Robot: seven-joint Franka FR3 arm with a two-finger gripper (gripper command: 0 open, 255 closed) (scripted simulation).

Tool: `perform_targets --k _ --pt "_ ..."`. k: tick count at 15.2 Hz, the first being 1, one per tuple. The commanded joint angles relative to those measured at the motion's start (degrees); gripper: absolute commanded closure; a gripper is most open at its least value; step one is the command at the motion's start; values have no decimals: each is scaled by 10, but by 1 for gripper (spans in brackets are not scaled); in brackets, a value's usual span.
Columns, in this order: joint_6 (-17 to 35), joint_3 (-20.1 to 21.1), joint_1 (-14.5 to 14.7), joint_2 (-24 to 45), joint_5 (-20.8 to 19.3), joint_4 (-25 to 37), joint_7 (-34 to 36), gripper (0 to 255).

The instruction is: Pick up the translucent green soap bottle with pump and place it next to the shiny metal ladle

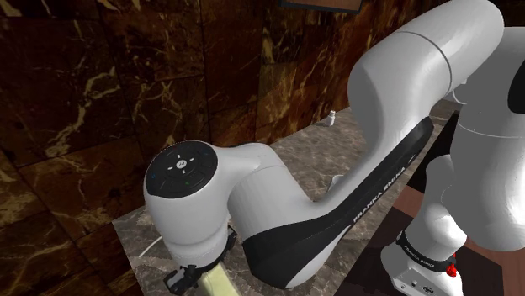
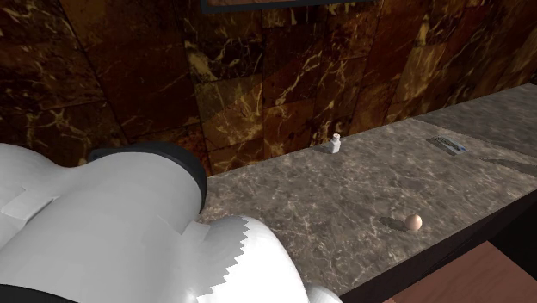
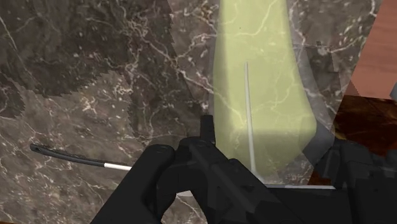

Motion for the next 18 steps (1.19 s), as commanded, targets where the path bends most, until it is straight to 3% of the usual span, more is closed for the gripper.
perform_targets --k 1,6,10,18 --pt "1 0 -1 2 1 -4 -1 0" --pt "0 0 1 4 0 -2 1 0" --pt "-59 12 1 -27 27 32 -16 0" --pt "-59 12 1 -27 26 32 -16 0"
